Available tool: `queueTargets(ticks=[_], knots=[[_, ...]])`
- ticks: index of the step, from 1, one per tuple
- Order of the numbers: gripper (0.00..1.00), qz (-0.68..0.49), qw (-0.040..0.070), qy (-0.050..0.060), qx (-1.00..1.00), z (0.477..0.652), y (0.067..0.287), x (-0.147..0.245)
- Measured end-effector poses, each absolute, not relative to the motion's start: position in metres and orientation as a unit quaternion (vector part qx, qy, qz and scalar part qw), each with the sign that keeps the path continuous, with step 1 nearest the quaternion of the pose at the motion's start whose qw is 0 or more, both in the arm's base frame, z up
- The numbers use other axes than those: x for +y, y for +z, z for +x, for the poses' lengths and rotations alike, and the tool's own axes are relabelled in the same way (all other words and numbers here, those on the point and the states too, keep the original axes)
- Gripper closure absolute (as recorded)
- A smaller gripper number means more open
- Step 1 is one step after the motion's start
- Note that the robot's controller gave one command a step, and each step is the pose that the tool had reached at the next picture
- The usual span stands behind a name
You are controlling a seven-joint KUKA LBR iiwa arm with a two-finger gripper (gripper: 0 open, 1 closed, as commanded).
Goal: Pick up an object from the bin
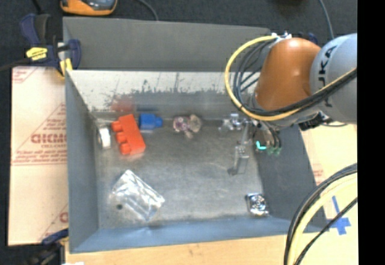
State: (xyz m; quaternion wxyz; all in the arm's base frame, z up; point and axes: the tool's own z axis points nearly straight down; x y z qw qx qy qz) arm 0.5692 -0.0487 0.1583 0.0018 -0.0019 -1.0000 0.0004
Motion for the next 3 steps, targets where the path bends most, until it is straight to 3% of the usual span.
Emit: queueTargets(ticks=[1,2,3], knots=[[0.0,0.031,0.001,0.0,-1.0,0.472,0.085,-0.07],[0.0,0.107,-0.003,0.003,-0.994,0.506,0.115,-0.15],[0.0,0.105,0.0,0.0,-0.994,0.485,0.073,-0.165]])
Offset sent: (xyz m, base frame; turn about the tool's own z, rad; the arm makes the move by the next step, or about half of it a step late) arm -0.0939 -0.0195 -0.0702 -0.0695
